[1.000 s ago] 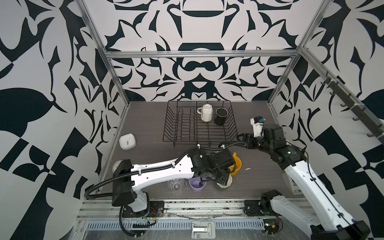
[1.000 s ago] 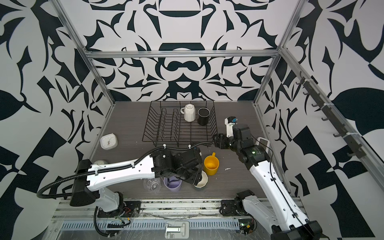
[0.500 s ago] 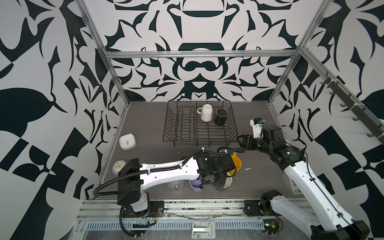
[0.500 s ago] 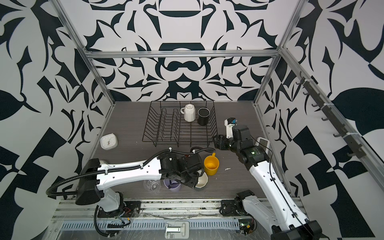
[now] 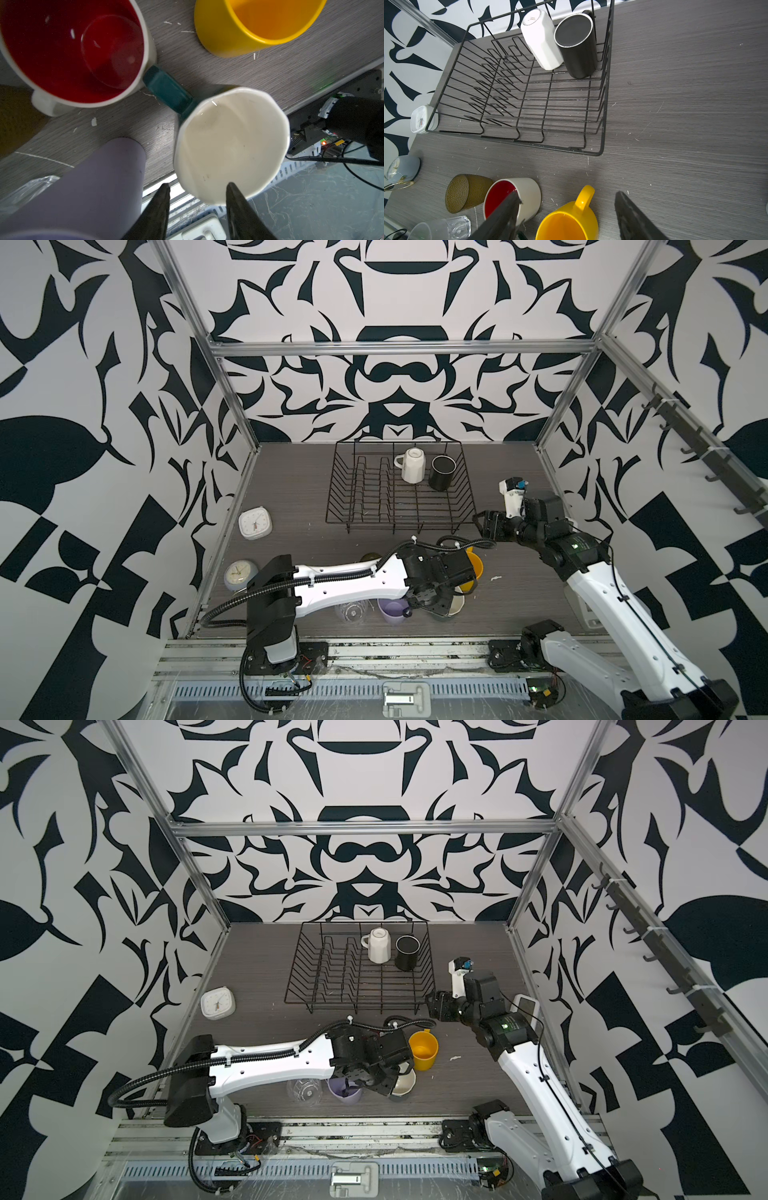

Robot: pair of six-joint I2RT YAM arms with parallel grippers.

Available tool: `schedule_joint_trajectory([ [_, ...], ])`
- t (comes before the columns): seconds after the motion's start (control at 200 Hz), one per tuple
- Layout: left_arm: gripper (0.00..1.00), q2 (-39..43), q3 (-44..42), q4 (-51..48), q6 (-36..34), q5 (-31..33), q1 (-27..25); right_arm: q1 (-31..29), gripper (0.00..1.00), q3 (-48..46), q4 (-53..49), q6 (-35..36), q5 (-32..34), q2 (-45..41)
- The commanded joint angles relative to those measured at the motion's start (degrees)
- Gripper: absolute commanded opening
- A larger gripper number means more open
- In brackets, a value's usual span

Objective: Load the cups into the dish rack
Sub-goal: 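Grasp the dark green mug rim with the left gripper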

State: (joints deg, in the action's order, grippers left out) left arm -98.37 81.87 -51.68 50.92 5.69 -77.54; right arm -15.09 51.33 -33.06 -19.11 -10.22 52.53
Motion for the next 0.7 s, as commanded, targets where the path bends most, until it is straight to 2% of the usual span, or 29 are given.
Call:
schedule_joint_trajectory([
  [0.0,0.47,-1.7,1.7,-2.0,-0.2,1.4,-0.1,-0.1,0.75,0.0,1.7,-0.3,0.3,-0.9],
  [0.695,0.38,-5.0,0.9,0.7,0.1,-0.9,2.3,-0.1,0.75,-1.3,2.4,0.5,0.6,0.0],
])
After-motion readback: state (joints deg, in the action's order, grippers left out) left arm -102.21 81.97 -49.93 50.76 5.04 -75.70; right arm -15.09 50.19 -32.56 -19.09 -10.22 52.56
